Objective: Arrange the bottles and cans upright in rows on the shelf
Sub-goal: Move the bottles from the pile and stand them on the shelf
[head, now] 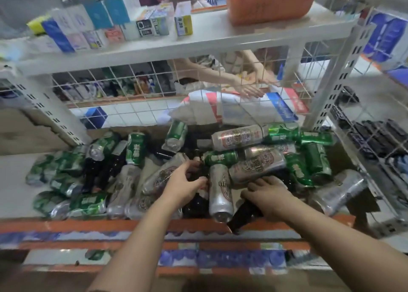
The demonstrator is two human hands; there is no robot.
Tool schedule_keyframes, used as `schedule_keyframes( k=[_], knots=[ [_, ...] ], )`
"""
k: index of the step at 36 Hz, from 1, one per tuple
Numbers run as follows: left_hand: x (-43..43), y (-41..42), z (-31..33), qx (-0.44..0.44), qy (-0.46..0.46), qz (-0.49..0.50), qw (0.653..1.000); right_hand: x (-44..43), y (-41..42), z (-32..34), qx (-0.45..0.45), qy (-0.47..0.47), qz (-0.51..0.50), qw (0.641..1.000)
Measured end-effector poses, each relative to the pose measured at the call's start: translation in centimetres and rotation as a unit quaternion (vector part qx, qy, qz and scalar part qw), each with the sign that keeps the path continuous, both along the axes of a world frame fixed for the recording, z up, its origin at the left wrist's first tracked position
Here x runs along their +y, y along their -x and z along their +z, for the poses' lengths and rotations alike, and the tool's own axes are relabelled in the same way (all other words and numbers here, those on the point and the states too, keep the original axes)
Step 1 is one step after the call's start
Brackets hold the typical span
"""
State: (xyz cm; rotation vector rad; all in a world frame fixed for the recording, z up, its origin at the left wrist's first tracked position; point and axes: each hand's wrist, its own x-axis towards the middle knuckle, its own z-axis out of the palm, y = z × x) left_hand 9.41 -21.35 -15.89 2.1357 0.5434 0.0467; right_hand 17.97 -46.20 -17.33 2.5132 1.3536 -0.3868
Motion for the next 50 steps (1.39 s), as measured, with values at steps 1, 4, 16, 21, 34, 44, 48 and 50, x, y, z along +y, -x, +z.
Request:
schedule_keyframes(
  k=[1, 4, 16, 21, 34, 44, 48, 50],
  knots=[
    [0.0, 0.0, 0.1, 0.005, -0.003, 0.004, 1.000, 0.1, 0.0, 0.0, -0.004, 0.005, -0.002, 1.000],
    [0.0, -0.2, 0.1, 0.026, -0.012, 0.019, 0.999, 0.2, -0.1, -0.4, -0.018, -0.004, -0.003, 1.000],
    [-0.2, -1.2, 0.7, 0.124, -0.046, 0.054, 0.990, -0.6, -1.1, 1.4, 0.061, -0.028, 0.027, 0.997],
    [-0.4, -1.7, 1.0, 0.149, -0.078, 0.047, 0.985, -0.9, -2.4, 3.2, 0.158, -0.121, -0.060, 0.978],
    [-1.4, -1.8, 1.1, 0.171, -0.126, 0.077, 0.974, -0.5, -2.7, 5.9, 0.327, -0.252, -0.181, 0.893],
    [-0.9, -2.4, 0.7, 0.224, -0.135, 0.030, 0.965, -0.5, -2.7, 5.0, 0.370, -0.356, -0.241, 0.824],
    [-1.0, -2.7, 0.4, 0.241, -0.127, 0.010, 0.962, -0.2, -2.3, 3.6, 0.377, -0.402, -0.286, 0.784],
    [-0.9, -2.8, 0.1, 0.246, -0.109, 0.015, 0.963, -0.1, -1.9, 3.0, 0.377, -0.428, -0.313, 0.759]
  ],
)
